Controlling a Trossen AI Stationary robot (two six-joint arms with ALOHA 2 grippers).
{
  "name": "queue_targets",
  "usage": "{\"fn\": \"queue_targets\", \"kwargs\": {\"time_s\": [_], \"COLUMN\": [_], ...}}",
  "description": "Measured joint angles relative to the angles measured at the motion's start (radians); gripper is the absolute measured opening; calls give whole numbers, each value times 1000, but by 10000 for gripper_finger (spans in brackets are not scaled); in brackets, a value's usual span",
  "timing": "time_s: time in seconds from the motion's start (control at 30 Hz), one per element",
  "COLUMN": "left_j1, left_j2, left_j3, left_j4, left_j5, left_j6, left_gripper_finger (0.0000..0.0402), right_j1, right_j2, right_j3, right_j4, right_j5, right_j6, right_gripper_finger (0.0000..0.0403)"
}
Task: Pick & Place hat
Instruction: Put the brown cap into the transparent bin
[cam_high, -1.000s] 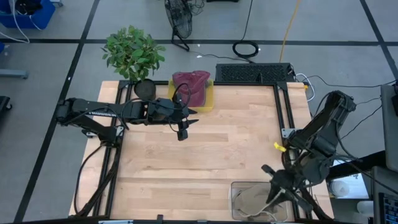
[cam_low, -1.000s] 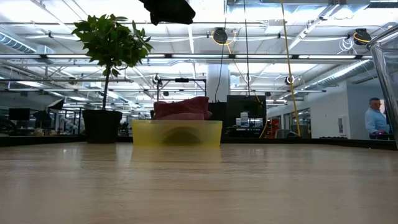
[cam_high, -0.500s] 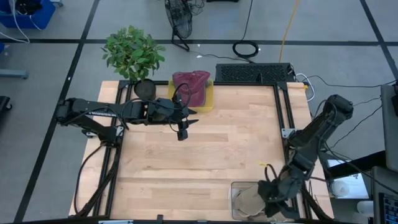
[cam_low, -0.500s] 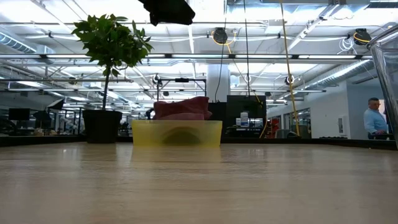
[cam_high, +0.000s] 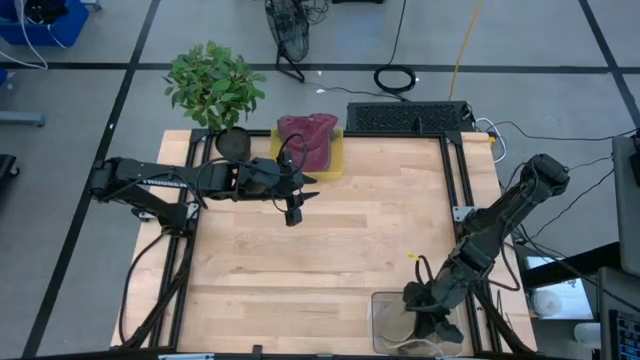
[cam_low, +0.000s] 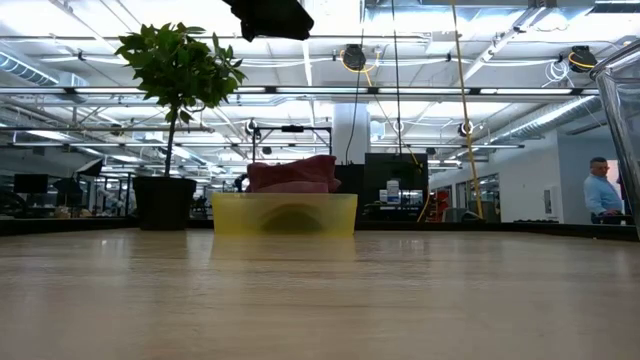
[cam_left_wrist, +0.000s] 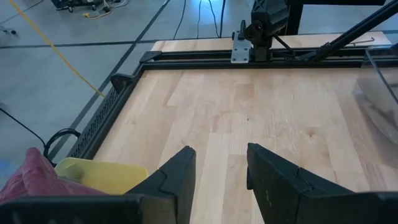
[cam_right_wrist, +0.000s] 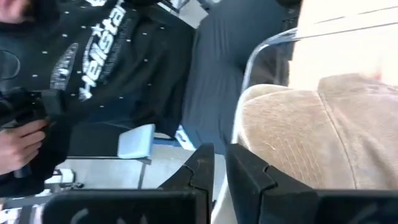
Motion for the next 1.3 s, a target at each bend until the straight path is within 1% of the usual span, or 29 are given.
{"fn": "queue_targets", "kwargs": {"time_s": [0.13, 0.27, 0.37, 0.5, 0.67, 0.77, 0.87, 0.93, 1.03, 1.1, 1.17, 1.27, 1.3], "left_j1": [0, 0, 0, 0, 0, 0, 0, 0, 0, 0, 0, 0, 0], "left_j2": [0, 0, 0, 0, 0, 0, 0, 0, 0, 0, 0, 0, 0], "left_j3": [0, 0, 0, 0, 0, 0, 0, 0, 0, 0, 0, 0, 0], "left_j4": [0, 0, 0, 0, 0, -1, -1, -1, -1, -2, -2, -2, -2], "left_j5": [0, 0, 0, 0, 0, 0, 0, 0, 0, 0, 0, 0, 0], "left_j6": [0, 0, 0, 1, 1, 1, 1, 1, 1, 1, 1, 1, 1], "left_gripper_finger": [147, 147, 147, 147, 147, 147, 147, 147, 147, 147, 147, 147, 147], "right_j1": [-14, -34, -50, -78, -80, -79, -79, -79, -79, -77, -65, -40, -30], "right_j2": [51, 105, 115, 81, -28, -101, -165, -191, -219, -221, -220, -220, -221], "right_j3": [0, 1, 1, -3, -4, -3, -1, -1, -1, -6, -35, -70, -78], "right_j4": [3, 20, 29, 63, 86, 74, 24, -61, -284, -382, -367, -273, -267], "right_j5": [-4, -68, -106, -170, -173, -139, -36, 9, 75, 88, 69, 40, 35], "right_j6": [-17, -44, -76, -98, -159, -186, -210, -184, -108, -56, -21, 38, 70], "right_gripper_finger": [22, 6, 1, 3, 1, 1, 1, 1, 1, 0, 0, 0, 0]}}
